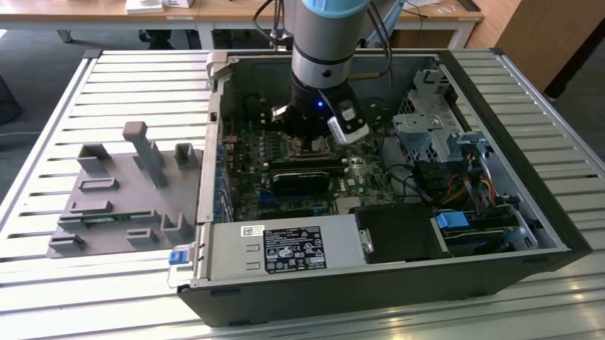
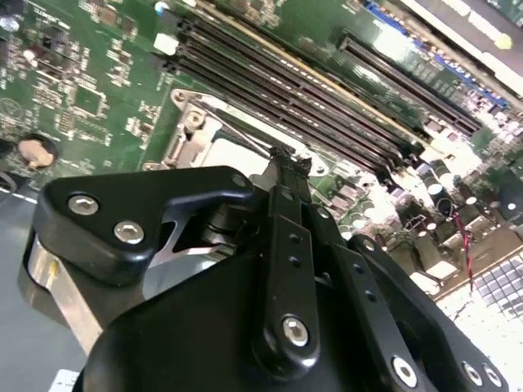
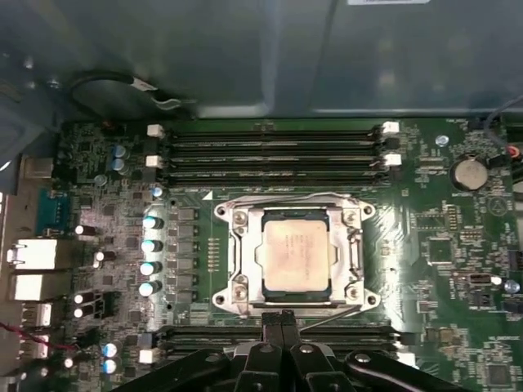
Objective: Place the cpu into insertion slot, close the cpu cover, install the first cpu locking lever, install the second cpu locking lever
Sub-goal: 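Install the second cpu locking lever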
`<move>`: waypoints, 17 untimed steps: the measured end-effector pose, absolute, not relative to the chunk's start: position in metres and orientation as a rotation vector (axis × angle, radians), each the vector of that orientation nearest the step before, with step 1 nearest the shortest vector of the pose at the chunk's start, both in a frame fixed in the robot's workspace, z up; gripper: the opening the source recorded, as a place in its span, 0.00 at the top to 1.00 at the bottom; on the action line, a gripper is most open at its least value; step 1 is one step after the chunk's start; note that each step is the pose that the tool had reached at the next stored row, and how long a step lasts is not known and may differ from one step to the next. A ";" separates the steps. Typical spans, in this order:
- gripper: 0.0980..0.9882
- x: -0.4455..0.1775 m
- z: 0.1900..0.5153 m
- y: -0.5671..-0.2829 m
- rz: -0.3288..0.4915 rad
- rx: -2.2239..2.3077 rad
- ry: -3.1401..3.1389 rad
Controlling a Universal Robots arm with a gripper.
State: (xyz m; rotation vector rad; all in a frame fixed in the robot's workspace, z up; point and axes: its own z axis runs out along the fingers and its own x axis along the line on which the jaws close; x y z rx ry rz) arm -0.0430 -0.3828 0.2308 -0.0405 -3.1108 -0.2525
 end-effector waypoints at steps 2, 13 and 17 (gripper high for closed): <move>0.99 -0.044 0.228 -0.383 -0.252 -0.041 -3.111; 0.99 -0.050 0.222 -0.389 -0.256 -0.041 -3.109; 0.99 -0.054 0.221 -0.390 -0.258 -0.041 -3.109</move>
